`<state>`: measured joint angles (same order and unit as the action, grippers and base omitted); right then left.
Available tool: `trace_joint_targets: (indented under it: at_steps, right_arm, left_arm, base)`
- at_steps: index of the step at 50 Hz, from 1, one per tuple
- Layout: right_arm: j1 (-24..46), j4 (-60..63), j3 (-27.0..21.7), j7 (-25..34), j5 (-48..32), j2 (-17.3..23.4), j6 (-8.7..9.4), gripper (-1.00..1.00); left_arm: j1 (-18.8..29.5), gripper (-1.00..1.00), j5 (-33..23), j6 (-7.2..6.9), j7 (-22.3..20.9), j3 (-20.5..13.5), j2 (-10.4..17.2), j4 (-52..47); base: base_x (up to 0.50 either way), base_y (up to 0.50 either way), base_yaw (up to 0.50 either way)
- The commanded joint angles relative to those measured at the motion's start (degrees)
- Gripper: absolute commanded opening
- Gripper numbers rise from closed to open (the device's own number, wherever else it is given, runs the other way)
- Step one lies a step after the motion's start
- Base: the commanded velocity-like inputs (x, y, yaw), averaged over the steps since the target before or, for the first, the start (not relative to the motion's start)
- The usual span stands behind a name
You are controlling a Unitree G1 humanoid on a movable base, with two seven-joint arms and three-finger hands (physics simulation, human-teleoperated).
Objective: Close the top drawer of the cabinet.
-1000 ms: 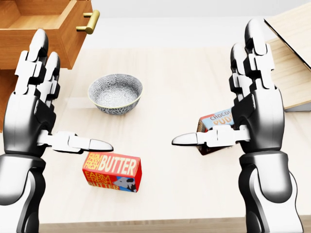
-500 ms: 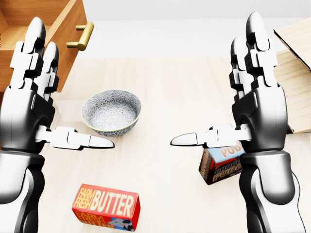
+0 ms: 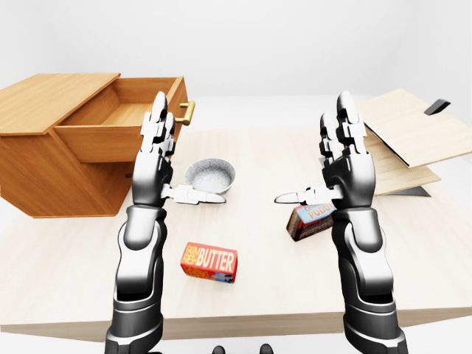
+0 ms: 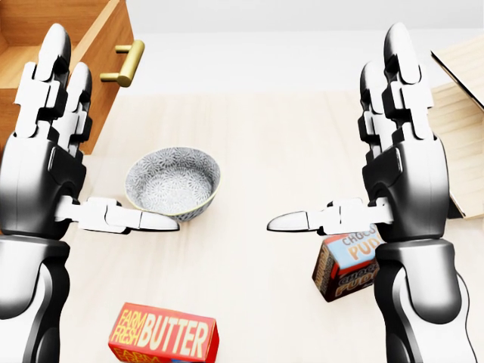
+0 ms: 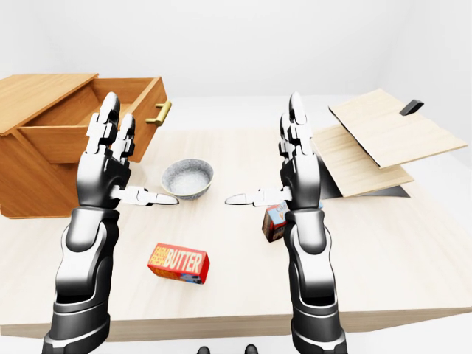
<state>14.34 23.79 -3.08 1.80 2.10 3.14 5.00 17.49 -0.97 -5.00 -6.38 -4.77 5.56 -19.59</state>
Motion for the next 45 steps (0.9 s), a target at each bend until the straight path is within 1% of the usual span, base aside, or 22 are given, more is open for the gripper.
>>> trace_joint_targets:
  at_steps: [1,12,21,22,23,28,29,33,35,39,42,45]
  right_arm:
    - [-0.35,0.28,-0.03,0.07,-0.01,-0.17,0.0,1.0]
    - [-0.19,0.09,0.43,-0.01,-0.42,-0.33,0.0,1.0]
    - [0.14,-0.48,0.52,-0.2,-0.63,-0.4,0.0,1.0]
    - [0.13,-0.46,0.53,-0.19,-0.61,-0.41,0.0,1.0]
    - [0.04,-0.41,0.51,-0.14,-0.58,-0.41,0.0,1.0]
    - [-0.38,-0.27,0.6,0.07,-0.68,-0.42,0.0,1.0]
    - [-0.38,-0.27,0.59,0.08,-0.68,-0.43,0.0,1.0]
    - [-0.28,-0.29,0.55,-0.01,-0.68,-0.46,0.0,1.0]
    - [-0.34,-0.16,0.56,-0.04,-0.65,-0.48,0.0,1.0]
    - [-0.46,-0.18,0.54,-0.05,-0.61,-0.49,0.0,1.0]
    - [-0.67,-0.14,0.57,-0.03,-0.59,-0.5,0.0,1.0]
    - [-0.9,-0.01,0.51,0.08,-0.52,-0.49,0.0,1.0]
  left_arm:
    - [-0.07,1.0,-0.05,0.0,-0.02,0.13,-0.1,-0.34]
    - [0.12,1.0,-0.1,0.0,-0.17,0.29,-0.16,-0.95]
    - [3.16,1.0,-1.09,0.0,-1.44,1.43,0.06,0.47]
    - [3.67,1.0,-1.5,0.0,-1.93,1.73,0.21,1.25]
    - [4.62,1.0,-3.11,0.0,-2.35,2.48,0.74,3.07]
    - [8.34,1.0,-6.66,0.0,-3.42,2.48,1.02,9.97]
    - [8.4,1.0,-6.84,0.0,-3.54,2.4,0.93,10.07]
    - [10.53,1.0,-9.46,0.0,-3.35,2.37,1.2,14.29]
    - [11.5,1.0,-11.86,0.0,-2.11,2.36,1.56,17.62]
    - [10.79,1.0,-13.44,0.0,-1.35,2.11,1.17,18.18]
    - [9.59,1.0,-15.68,0.0,0.14,2.47,0.93,18.79]
    - [9.37,1.0,-17.37,0.0,1.65,2.33,0.77,20.38]
  base:
    - [0.0,0.0,0.0]
    - [0.0,0.0,0.0]
    - [0.0,0.0,0.0]
    - [0.0,0.0,0.0]
    - [0.0,0.0,0.0]
    - [0.0,0.0,0.0]
    - [0.0,0.0,0.0]
    - [0.0,0.0,0.0]
    - [0.0,0.0,0.0]
    - [0.0,0.0,0.0]
    - [0.0,0.0,0.0]
    - [0.0,0.0,0.0]
